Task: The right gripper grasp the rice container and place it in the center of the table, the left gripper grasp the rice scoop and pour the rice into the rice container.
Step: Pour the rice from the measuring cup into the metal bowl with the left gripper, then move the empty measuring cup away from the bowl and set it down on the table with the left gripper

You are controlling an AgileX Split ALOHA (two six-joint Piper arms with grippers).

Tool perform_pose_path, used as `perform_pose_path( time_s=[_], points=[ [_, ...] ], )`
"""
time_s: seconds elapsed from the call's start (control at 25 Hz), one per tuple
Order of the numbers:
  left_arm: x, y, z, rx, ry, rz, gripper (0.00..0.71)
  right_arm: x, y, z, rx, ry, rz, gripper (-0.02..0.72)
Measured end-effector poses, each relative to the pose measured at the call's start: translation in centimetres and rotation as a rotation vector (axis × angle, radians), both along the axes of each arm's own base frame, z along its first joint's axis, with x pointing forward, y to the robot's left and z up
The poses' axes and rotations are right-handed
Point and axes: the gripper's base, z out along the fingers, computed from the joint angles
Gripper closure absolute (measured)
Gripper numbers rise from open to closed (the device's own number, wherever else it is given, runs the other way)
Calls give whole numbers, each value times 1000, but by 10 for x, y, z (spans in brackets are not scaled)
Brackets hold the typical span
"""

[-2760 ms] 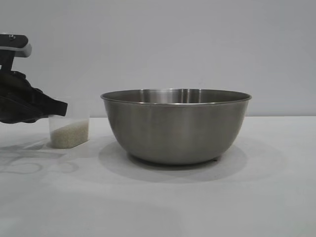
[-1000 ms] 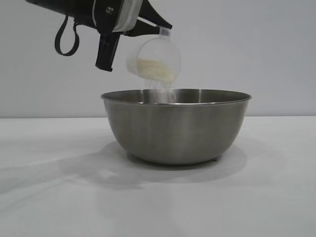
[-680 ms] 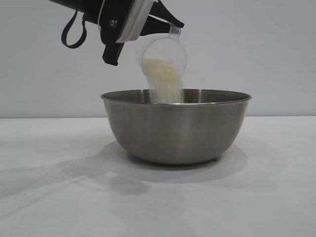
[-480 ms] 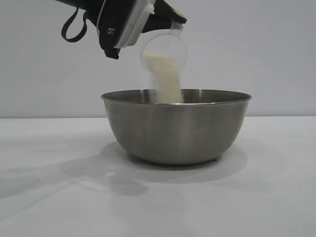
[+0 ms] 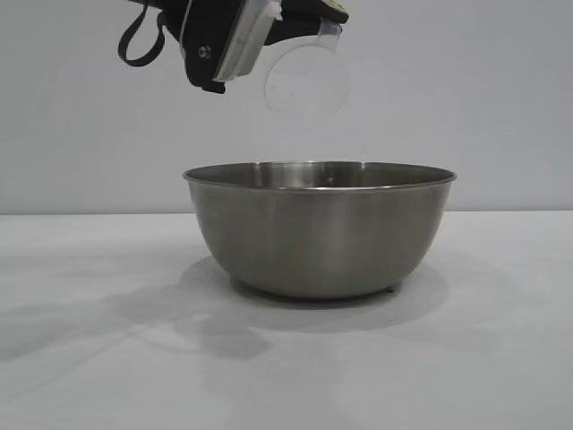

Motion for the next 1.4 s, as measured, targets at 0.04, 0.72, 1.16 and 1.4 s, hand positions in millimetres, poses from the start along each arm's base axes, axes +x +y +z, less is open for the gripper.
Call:
perform_pose_path(
  time_s=[0.04,0.72,1.16,1.4],
  points=[
    [1,1,0,-49,77,21,710,0,0,0,0,0,0,402],
    [29,101,-10,-1661,1242,424,710,0,0,0,-1,0,-1,402],
    [-1,146,-92,-1723,1343,675,710,0,0,0,-1,0,-1,402],
    [-9,148,-127,-1687,1407,801,710,0,0,0,-1,0,-1,402]
  ],
)
